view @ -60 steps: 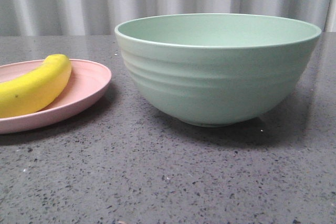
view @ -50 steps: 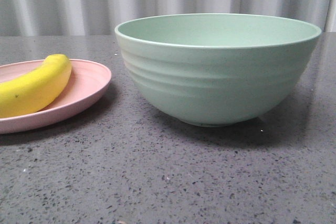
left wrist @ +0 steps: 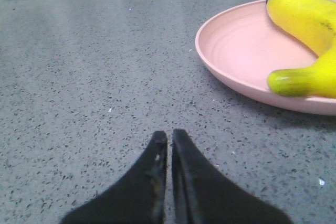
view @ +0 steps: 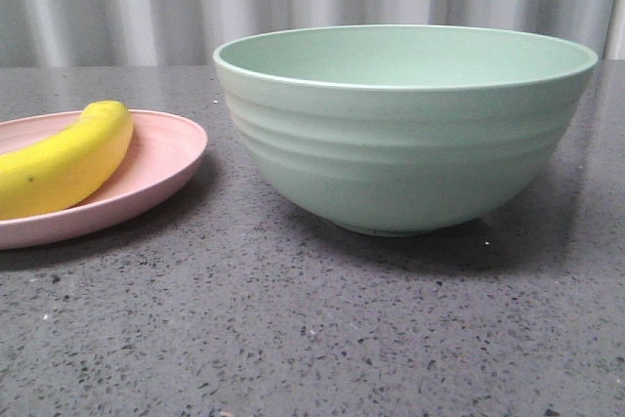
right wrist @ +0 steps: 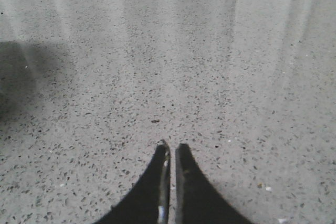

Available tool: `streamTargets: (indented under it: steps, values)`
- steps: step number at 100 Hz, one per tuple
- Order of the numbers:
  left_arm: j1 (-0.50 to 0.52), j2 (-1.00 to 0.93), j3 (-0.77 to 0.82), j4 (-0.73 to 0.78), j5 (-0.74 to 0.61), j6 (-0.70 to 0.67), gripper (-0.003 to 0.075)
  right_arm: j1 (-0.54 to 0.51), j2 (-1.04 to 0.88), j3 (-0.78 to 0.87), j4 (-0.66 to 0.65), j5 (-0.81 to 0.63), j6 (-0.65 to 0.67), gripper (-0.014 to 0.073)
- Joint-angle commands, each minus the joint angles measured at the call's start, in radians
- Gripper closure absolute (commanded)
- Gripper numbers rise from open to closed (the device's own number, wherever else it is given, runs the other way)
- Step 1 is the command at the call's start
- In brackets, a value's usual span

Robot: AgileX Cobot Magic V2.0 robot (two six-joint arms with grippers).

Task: Transfer banana from pink plate to green bowl

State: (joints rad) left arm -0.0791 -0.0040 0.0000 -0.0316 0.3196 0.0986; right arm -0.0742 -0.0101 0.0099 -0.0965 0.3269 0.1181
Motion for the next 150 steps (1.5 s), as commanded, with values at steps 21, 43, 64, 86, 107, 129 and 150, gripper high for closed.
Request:
streamTargets:
  steps: [21, 43, 64, 86, 107, 129, 150]
  values:
    - [0.002, -0.028, 0.011, -0.011, -0.06, -0.007, 0.0741, -0.004, -0.022, 0.021, -0.007, -0.02, -0.01, 0.0657]
    - [0.002, -0.028, 0.011, -0.011, -0.07, -0.007, 0.0741, -0.004, -0.022, 0.021, -0.007, -0.02, -0.01, 0.0657]
    - [0.002, -0.028, 0.011, -0.011, -0.123, -0.007, 0.0741, -0.004, -0.022, 0.021, -0.007, -0.02, -0.01, 0.0657]
    - [0.002, -0.028, 0.011, -0.011, -0.172, -0.007, 0.0741, -0.004, -0.022, 0.021, -0.009, -0.022, -0.01, 0.0657]
    - [0.002, -0.028, 0.011, -0.011, -0.182, -0.007, 0.0741, -0.004, -0.022, 0.021, -0.009, -0.073, -0.01, 0.0657]
    - [0.002, -0.028, 0.011, -0.011, -0.183, -0.007, 0.0741, -0.004, -0.022, 0.021, 0.001, -0.124, 0.006, 0.0657]
    - [0.002, -0.028, 0.011, -0.011, -0.183, -0.007, 0.0741, -0.004, -0.022, 0.021, 0.001, -0.219, 0.006, 0.0657]
